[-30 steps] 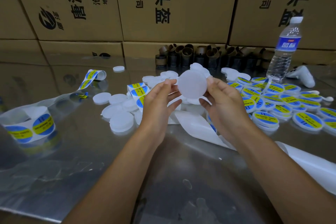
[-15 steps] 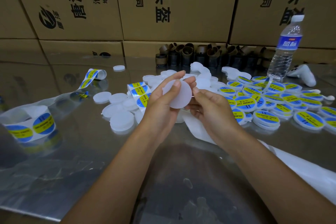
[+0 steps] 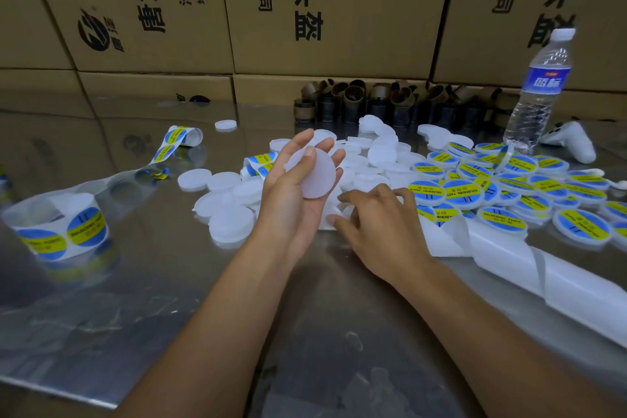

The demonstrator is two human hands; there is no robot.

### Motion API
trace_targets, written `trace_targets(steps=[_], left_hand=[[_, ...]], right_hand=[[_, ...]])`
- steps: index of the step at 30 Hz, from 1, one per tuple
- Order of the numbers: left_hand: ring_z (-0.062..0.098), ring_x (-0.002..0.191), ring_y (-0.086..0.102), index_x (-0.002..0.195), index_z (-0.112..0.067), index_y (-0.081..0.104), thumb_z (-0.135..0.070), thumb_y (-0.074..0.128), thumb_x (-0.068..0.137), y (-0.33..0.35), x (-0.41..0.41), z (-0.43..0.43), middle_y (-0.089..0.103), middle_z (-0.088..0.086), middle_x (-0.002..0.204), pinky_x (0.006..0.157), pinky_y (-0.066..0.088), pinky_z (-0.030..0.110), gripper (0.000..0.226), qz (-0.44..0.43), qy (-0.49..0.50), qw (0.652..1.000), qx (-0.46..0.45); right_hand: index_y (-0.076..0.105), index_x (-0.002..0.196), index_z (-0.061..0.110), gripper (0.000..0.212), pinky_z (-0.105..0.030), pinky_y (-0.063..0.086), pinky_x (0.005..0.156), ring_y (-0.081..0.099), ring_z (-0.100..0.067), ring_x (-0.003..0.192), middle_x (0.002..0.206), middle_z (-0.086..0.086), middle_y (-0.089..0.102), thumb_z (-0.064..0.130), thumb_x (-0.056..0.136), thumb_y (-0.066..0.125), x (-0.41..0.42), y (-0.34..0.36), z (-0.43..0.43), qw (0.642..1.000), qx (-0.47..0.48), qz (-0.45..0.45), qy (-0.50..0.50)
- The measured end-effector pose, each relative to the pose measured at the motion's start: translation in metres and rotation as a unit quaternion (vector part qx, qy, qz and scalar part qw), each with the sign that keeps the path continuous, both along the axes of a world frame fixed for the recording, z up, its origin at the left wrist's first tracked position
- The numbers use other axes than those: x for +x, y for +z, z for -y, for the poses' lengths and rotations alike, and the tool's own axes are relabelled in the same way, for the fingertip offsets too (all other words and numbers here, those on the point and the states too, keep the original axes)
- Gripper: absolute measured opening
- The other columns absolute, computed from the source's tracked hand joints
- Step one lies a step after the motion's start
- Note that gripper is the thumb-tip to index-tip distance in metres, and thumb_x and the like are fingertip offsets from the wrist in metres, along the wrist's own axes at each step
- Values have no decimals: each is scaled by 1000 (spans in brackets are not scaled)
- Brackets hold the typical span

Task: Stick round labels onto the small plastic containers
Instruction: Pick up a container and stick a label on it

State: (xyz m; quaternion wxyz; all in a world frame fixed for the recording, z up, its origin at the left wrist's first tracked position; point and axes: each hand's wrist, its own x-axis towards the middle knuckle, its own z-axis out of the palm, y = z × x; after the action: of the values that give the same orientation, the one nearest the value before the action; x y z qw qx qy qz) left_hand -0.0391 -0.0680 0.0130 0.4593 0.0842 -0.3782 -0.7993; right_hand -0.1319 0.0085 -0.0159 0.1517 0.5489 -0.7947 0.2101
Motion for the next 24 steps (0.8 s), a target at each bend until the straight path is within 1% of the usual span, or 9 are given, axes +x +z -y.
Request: trace_targets(steps=[2, 5, 7, 10, 13, 16, 19, 21, 24], left_hand=[[21, 91, 70, 99, -18, 62, -6, 45, 97, -1, 0, 1, 71, 4, 95, 82, 55, 30, 21, 3, 3, 1000, 0], [20, 88, 71, 98, -17, 62, -5, 47, 95, -2, 0, 1, 73, 2, 89, 82, 56, 31, 19, -1, 4, 1000, 4], [20, 85, 71, 97, -16, 63, -4, 47, 95, -1, 1, 1, 73, 3, 86, 81, 56, 32, 20, -4, 4, 1000, 10], [20, 83, 71, 96, -15, 62, -2, 45, 96, 0, 0, 2, 71, 5, 90, 77, 57, 31, 21, 7, 16, 1000, 15], [18, 82, 71, 96, -15, 62, -2, 46, 96, -1, -1, 1, 69, 4, 89, 77, 57, 30, 21, 32, 34, 999, 4], [15, 76, 71, 94, -17, 63, -3, 49, 95, -2, -2, 0, 69, 2, 85, 73, 57, 27, 19, 68, 61, 996, -10], [13, 73, 71, 89, -18, 64, -5, 57, 91, -4, -3, 0, 70, 1, 82, 67, 57, 25, 16, 108, 94, 990, -19], [11, 71, 71, 88, -19, 65, -7, 61, 89, -7, -4, 1, 69, -2, 80, 65, 56, 23, 13, 136, 122, 983, -30], [11, 69, 70, 87, -19, 65, -9, 64, 88, -9, -4, 1, 69, -1, 80, 62, 55, 22, 10, 153, 131, 979, -26]], right_hand=[[61, 112, 31, 30, -36, 14, 102, 43, -13, 111, 93, 6, 65, 47, 92, 47, -2, 1, -1, 1000, -3, 19, -7], [64, 97, 26, 15, -38, 22, 102, 47, -17, 102, 79, 9, 59, 36, 91, 55, -5, 3, -4, 996, -69, 63, -6], [64, 92, 19, 10, -41, 27, 101, 48, -22, 100, 85, 4, 62, 27, 90, 57, -9, 4, -5, 988, -127, 82, -13], [61, 92, 12, 7, -46, 28, 101, 49, -26, 102, 94, -5, 63, 16, 88, 56, -14, 7, -8, 972, -198, 121, -48], [57, 93, 10, 7, -48, 27, 102, 50, -27, 99, 89, 0, 56, 11, 88, 53, -16, 12, -10, 948, -258, 171, -71], [56, 94, 8, 8, -52, 29, 102, 51, -26, 95, 85, 4, 50, 10, 87, 52, -15, 15, -10, 927, -301, 212, -74], [52, 89, 14, 15, -51, 36, 98, 50, -23, 89, 83, 2, 53, 24, 81, 45, -12, 20, -10, 901, -339, 262, -73], [49, 86, 16, 20, -48, 40, 92, 51, -23, 85, 79, 2, 54, 28, 75, 39, -12, 23, -11, 880, -366, 295, -75], [49, 82, 13, 11, -44, 44, 79, 49, -21, 76, 69, 8, 51, 22, 81, 42, -14, 23, -12, 849, -405, 329, -76]])
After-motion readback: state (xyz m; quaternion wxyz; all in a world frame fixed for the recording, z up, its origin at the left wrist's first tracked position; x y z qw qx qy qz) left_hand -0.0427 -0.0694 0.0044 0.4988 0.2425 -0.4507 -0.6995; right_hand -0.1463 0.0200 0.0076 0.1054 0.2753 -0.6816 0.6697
